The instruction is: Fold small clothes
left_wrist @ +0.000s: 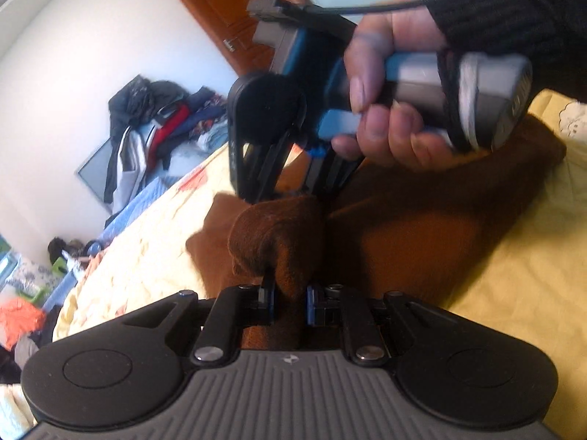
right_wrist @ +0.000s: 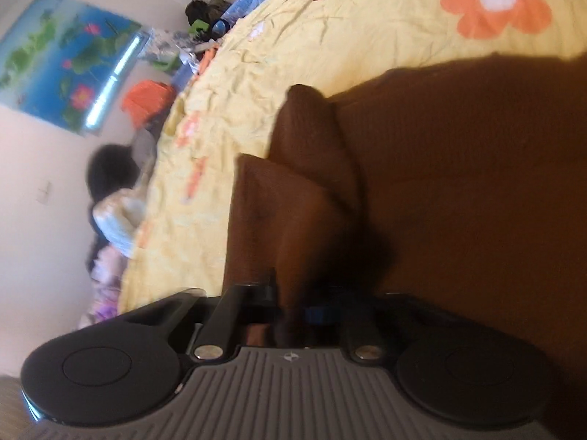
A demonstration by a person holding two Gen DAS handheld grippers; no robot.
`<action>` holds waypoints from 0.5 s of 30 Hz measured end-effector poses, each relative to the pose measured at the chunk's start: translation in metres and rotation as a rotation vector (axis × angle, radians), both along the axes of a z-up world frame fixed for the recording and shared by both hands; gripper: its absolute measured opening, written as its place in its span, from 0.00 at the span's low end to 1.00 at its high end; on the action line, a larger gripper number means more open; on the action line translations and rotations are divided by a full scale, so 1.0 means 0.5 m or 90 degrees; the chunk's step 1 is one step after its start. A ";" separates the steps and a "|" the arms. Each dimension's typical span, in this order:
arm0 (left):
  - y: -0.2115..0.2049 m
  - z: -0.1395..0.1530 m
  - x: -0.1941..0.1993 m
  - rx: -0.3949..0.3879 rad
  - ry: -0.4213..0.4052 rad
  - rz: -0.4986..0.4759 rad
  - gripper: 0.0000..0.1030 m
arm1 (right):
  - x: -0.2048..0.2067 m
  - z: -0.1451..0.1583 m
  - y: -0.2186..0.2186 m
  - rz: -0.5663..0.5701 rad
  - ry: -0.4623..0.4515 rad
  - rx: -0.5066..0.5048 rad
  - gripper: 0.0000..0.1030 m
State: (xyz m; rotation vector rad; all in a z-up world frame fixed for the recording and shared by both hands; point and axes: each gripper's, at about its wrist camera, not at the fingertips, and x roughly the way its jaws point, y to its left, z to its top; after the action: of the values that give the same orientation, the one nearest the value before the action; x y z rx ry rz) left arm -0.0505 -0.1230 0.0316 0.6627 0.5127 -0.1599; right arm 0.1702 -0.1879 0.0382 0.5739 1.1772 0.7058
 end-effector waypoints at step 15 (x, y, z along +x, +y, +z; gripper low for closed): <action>-0.224 -0.070 -0.053 0.030 -0.067 -0.225 0.25 | -0.138 0.008 -0.414 -0.228 -0.085 0.032 0.29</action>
State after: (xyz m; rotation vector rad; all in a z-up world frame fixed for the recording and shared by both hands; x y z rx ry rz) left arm -0.0769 -0.2353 -0.0034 0.8011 0.2960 -0.4439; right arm 0.1012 -0.3950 0.0423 0.7462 0.9027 0.4596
